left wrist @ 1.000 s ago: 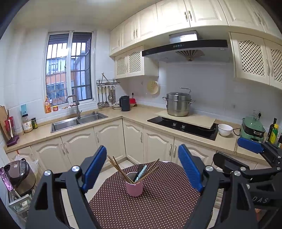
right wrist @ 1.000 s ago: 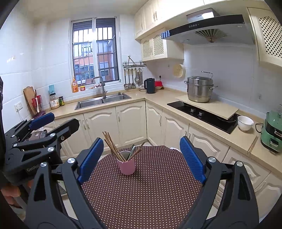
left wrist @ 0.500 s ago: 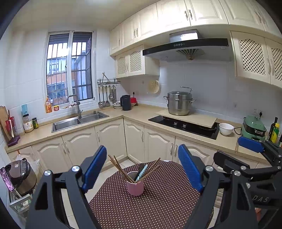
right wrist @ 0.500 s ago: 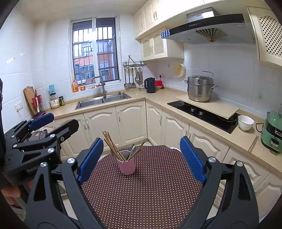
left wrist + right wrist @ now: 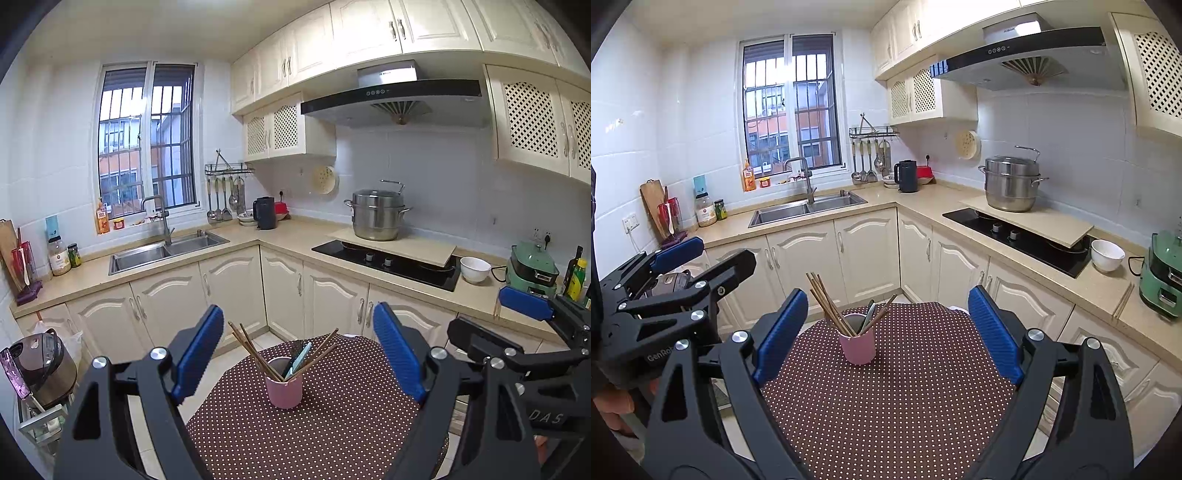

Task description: Organize utensils

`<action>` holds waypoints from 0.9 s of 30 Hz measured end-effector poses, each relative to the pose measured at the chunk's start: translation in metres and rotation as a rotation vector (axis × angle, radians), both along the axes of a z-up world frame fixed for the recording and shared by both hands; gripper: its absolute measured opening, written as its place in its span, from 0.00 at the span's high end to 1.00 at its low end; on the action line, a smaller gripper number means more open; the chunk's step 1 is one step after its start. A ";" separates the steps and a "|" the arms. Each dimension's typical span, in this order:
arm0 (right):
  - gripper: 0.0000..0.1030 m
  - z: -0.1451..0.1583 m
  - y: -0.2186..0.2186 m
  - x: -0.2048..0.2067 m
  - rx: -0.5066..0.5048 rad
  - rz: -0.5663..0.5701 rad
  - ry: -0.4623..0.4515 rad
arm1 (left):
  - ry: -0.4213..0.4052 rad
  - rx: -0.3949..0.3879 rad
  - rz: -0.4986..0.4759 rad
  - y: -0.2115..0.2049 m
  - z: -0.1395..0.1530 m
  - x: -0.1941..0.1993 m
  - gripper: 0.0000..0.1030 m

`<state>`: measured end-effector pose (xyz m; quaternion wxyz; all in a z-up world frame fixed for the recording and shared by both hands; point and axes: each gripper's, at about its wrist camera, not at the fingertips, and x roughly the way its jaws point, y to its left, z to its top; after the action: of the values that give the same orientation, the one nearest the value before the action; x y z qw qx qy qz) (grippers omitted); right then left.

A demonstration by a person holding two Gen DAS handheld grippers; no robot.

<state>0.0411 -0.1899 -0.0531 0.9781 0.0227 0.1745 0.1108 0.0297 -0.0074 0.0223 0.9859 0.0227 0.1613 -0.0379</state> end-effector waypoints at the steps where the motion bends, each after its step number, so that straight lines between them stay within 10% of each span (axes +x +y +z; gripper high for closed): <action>1: 0.15 0.000 0.000 0.000 0.000 -0.001 0.001 | 0.001 -0.001 0.000 0.001 0.000 0.000 0.21; 27: 0.15 -0.008 0.015 0.013 -0.010 0.004 0.040 | 0.029 -0.025 0.013 0.012 -0.009 0.014 0.21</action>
<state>0.0545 -0.1752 -0.0612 0.9743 0.0199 0.1946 0.1114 0.0432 0.0048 0.0134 0.9839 0.0086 0.1754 -0.0338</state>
